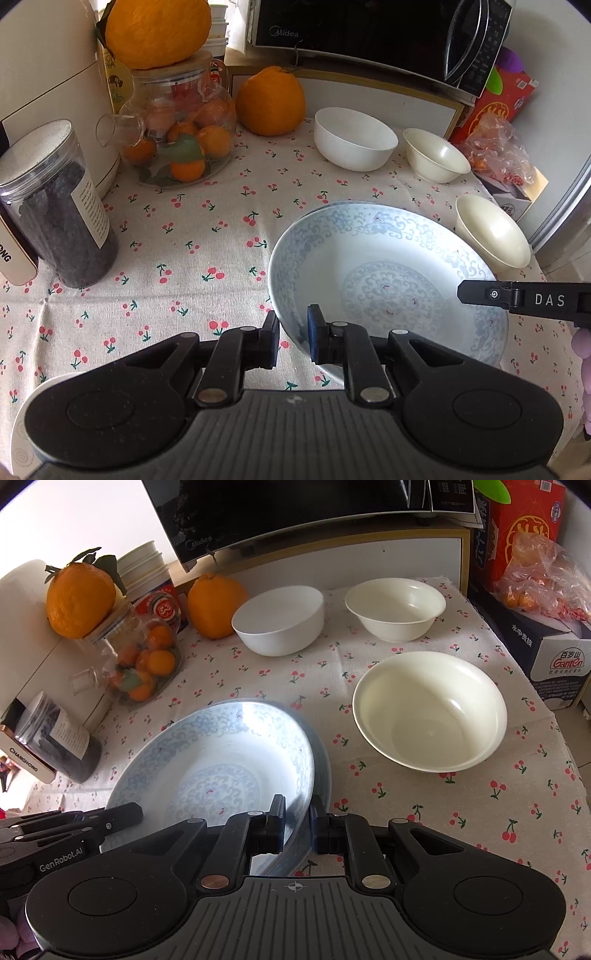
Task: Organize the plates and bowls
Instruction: 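Grasp the blue-patterned plate with the left gripper and carry it onto the other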
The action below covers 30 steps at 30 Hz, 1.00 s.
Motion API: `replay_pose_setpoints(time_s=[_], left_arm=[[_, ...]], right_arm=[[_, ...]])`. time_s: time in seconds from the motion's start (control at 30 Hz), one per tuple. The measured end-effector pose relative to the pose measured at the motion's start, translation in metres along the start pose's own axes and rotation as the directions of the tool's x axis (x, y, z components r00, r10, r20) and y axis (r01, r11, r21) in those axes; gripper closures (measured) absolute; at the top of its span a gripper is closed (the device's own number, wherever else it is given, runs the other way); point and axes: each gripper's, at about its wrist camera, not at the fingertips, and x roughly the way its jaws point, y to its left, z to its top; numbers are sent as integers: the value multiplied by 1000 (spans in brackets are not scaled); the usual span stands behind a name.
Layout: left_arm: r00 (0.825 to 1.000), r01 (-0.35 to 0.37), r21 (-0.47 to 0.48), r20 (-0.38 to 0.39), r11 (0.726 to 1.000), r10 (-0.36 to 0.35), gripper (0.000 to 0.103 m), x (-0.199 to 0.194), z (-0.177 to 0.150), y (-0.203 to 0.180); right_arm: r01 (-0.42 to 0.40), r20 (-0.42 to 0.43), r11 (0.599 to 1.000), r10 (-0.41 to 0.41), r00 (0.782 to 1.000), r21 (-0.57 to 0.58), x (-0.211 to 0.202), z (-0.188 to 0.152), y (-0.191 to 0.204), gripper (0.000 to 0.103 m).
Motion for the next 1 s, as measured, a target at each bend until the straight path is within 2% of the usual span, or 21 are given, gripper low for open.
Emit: replay_pose_setpoints(time_s=[0.47, 1.0], left_arm=[[999, -47, 62, -2, 997, 47, 88, 2, -2, -11], [992, -129, 165, 37, 978, 124, 89, 1, -6, -25]], right_arm=[[53, -37, 999, -53, 998, -9, -6, -2, 4, 89], [86, -43, 996, -87, 995, -24, -3, -5, 6, 89]])
